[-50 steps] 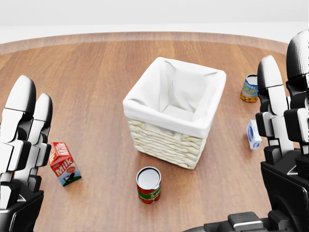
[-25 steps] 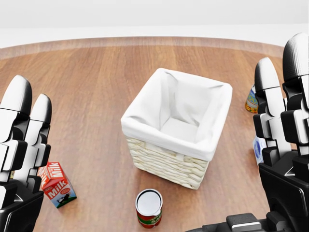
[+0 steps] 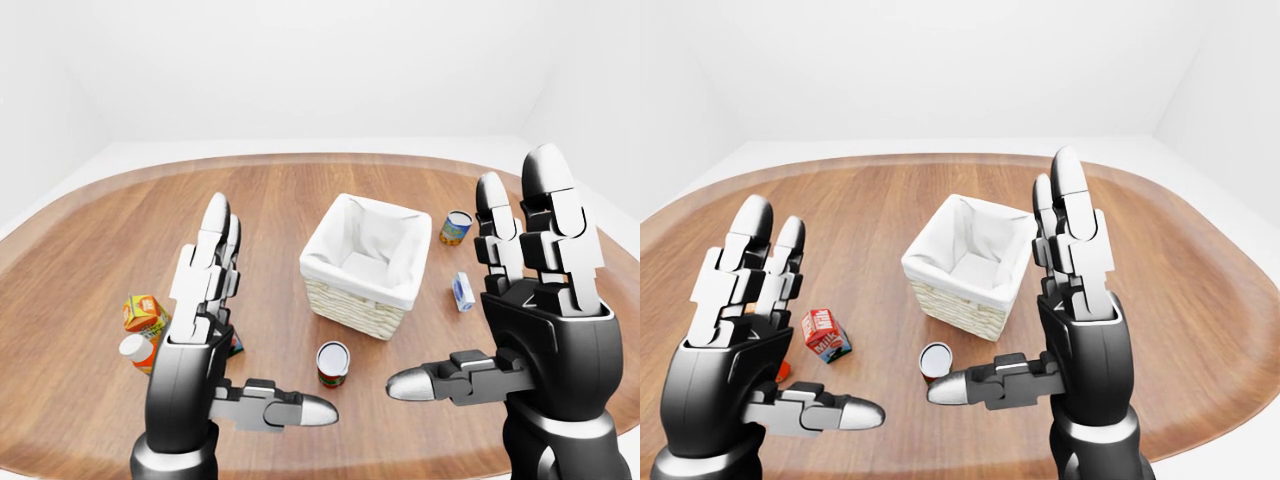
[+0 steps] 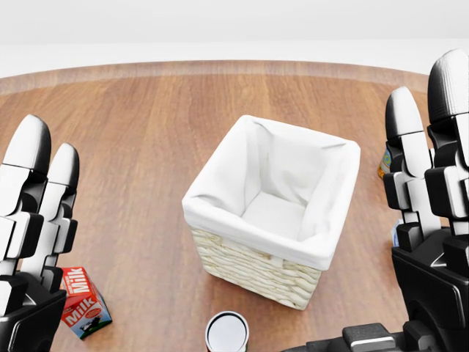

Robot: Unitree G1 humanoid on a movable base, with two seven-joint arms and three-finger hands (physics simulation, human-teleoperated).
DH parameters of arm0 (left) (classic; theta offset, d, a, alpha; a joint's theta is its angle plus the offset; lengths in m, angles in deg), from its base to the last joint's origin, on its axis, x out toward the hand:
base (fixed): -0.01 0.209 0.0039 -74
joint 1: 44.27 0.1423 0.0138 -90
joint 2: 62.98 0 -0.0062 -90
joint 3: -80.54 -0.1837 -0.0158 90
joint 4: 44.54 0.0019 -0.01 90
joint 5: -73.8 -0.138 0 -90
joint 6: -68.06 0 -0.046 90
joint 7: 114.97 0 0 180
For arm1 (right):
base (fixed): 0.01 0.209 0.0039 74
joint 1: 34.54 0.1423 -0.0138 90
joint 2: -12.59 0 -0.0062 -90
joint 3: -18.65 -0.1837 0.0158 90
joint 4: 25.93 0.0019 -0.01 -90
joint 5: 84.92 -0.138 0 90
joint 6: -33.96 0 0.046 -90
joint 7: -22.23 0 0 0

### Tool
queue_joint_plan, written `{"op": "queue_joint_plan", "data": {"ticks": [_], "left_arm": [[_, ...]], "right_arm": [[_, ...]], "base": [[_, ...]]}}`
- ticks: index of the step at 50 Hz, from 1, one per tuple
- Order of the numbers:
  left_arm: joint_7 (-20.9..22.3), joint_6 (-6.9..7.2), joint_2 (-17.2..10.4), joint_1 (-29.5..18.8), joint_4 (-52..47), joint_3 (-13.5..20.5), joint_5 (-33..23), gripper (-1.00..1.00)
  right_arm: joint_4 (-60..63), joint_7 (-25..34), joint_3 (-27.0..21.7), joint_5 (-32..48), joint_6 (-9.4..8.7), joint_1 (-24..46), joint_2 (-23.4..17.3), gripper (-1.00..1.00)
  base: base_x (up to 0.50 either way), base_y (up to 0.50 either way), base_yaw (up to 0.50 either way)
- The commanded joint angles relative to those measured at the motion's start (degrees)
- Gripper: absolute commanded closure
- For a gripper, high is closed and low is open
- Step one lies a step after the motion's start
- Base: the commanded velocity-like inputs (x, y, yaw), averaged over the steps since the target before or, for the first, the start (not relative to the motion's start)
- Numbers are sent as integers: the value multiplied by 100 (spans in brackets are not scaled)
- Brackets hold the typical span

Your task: Pick the milk and place it in the basket.

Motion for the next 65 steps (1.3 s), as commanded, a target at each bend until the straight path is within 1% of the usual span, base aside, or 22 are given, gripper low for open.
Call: {"op": "queue_joint_plan", "data": {"ticks": [1,4,8,13,17,20,22,26,27,30,32,35,37,40,42,44,46,49,53,56,63,65], "left_arm": [[14,0,-10,-33,-2,119,115,-100],[31,0,24,-41,-2,129,106,-100],[-42,0,-66,-63,-3,69,105,-100],[47,0,30,-53,-2,124,89,-100],[-89,0,-92,-98,-3,54,46,-100],[-193,0,-149,-223,-3,134,117,-100],[-279,0,-258,-189,47,116,23,-100],[-336,0,-256,-226,67,260,36,-100],[-461,0,-290,-245,145,292,-269,-100],[-374,0,-216,-259,211,288,-258,-100],[-468,0,-168,-382,258,346,-436,-100],[-434,0,-152,-513,263,420,-693,-100],[-270,0,-160,-645,228,500,-865,-100],[-69,0,-126,-1100,259,850,-1394,-100],[278,0,-76,-1355,261,1113,-1304,-100],[548,0,-117,-1530,253,1342,-1282,-100],[720,0,-180,-1746,310,1591,-1412,-100],[936,0,-141,-1872,235,1836,-1250,-100],[1181,0,-230,-1796,292,1848,-1440,-100],[1401,0,-187,-1690,404,1827,-1441,-100],[1213,0,-218,-1585,1271,1872,-1737,-100],[1258,0,-193,-1545,1333,1911,-1748,-100]], "right_arm": [[3,-12,11,23,0,11,-10,-100],[3,-12,21,15,0,-7,-11,-100],[3,-17,27,17,0,0,-25,-100],[2,-9,39,45,0,-23,-4,-100],[2,-24,73,64,0,-71,-11,-100],[3,-35,42,56,0,-45,-12,-100],[3,-18,29,7,0,-80,-19,-100],[2,-28,43,24,0,-64,-12,-100],[2,-25,46,37,0,-79,-14,-100],[3,-23,14,18,0,-36,-10,-100],[3,-20,9,2,0,-51,-11,-100],[2,-12,-39,-36,0,-24,-7,-100],[2,-8,-63,-72,0,-18,-1,-100],[2,-22,-36,-59,0,-40,-3,-100],[2,-31,-6,-37,0,-52,-5,-100],[2,-39,27,-11,0,-68,-9,-100],[2,-35,21,4,0,-64,-13,-100],[2,-38,19,5,0,-77,-14,-100],[2,-44,41,37,0,-75,-4,-100],[2,-27,55,68,0,-94,10,-100],[2,-17,10,48,0,-72,23,-100],[2,-14,5,37,0,-78,21,-100]], "base": [[20,0,0],[20,0,0],[19,0,0],[19,0,0],[17,0,0],[0,0,0],[0,0,0],[0,0,0],[0,0,0],[0,0,0],[0,0,0],[0,0,0],[0,0,0],[0,0,0],[0,0,0],[0,0,0],[0,0,0],[0,0,0],[0,0,0],[0,0,0],[0,0,0],[0,0,0]]}}
